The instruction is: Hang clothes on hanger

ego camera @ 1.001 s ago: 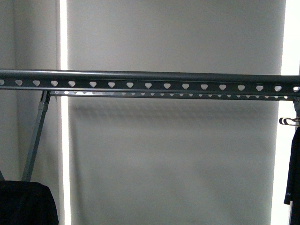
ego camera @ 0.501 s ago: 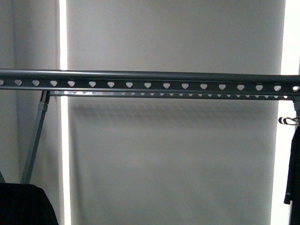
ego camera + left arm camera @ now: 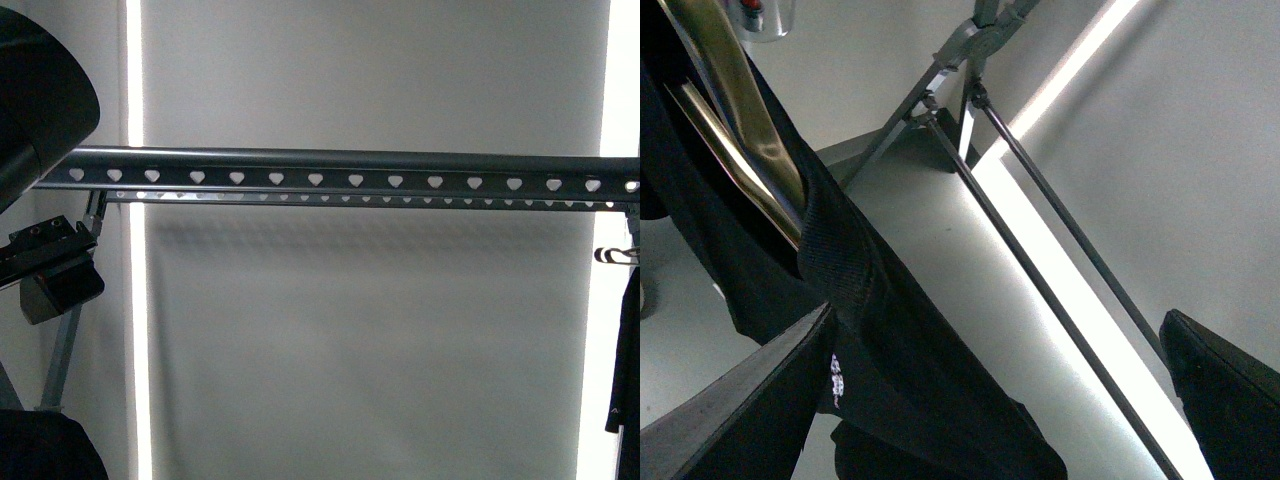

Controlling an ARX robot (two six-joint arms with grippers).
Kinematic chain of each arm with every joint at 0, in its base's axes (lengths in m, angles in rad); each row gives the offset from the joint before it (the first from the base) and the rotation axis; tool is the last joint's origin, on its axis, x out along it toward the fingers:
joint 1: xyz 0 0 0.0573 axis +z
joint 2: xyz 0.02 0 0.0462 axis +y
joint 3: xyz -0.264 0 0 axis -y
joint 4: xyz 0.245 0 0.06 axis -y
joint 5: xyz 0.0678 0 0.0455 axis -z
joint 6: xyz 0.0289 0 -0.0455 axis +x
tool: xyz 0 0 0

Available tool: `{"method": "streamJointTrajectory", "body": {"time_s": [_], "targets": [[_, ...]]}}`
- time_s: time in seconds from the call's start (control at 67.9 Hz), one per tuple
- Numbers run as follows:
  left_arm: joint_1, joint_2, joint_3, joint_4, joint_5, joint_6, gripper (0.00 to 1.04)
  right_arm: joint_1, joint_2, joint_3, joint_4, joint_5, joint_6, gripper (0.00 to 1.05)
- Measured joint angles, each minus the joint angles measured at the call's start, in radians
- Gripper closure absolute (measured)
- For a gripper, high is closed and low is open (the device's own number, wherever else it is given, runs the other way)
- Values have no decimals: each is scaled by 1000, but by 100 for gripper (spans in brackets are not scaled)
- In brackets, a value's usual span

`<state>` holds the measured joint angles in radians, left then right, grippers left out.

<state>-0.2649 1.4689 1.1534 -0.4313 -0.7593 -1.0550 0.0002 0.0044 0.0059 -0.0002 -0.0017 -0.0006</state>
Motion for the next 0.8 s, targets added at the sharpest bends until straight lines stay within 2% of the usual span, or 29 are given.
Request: {"method": "streamJointTrajectory", "body": {"time_s": [0.191, 0.427, 0.707, 0.736, 0.795], "targets": [[42, 42, 10, -34, -2, -43, 7, 0, 0, 0, 0, 0, 0, 7], [84, 107, 17, 11, 4, -43, 7, 0, 0, 0, 0, 0, 0, 7], [109, 202, 72, -8, 45, -45, 7, 0, 0, 0, 0, 0, 0, 7], [110, 206, 76, -10, 48, -44, 8, 0, 0, 0, 0, 0, 0, 7], [108, 206, 77, -21, 50, -45, 21, 0, 0, 0, 0, 0, 0, 7]]}}
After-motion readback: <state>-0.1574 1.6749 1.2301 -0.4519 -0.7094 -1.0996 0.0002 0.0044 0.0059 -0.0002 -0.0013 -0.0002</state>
